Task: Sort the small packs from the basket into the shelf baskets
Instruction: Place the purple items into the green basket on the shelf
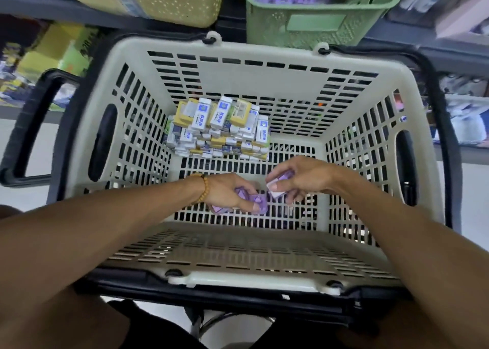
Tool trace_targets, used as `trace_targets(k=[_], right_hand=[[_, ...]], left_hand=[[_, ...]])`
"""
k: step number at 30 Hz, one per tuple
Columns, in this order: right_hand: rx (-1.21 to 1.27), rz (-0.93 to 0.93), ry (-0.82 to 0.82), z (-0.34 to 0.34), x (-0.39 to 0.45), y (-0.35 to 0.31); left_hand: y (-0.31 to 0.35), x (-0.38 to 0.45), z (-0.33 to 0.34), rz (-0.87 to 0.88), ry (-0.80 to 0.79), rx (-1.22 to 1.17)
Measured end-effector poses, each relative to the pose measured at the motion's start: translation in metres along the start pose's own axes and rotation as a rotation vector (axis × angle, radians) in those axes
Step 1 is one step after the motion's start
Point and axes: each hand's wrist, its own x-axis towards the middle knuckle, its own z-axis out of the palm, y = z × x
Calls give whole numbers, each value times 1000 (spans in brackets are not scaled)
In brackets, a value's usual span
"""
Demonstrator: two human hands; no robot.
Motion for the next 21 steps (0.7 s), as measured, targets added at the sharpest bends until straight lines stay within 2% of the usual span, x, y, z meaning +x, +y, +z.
trace_targets(k=[2, 5, 8, 13, 21], right_hand=[[224, -80, 136, -9, -16, -11], [381, -229, 315, -12, -39, -26], [544, -424, 402, -15, -64, -38], [423, -619, 612, -23, -98, -61], [249, -639, 797, -54, -129, -109]], left_hand=[[5, -9, -12, 27, 82, -178], [18, -27, -28, 114, 217, -497], [35, -46, -38, 212, 358, -692], [63, -74, -46, 386, 521, -698], [103, -104, -76, 558, 656, -710]])
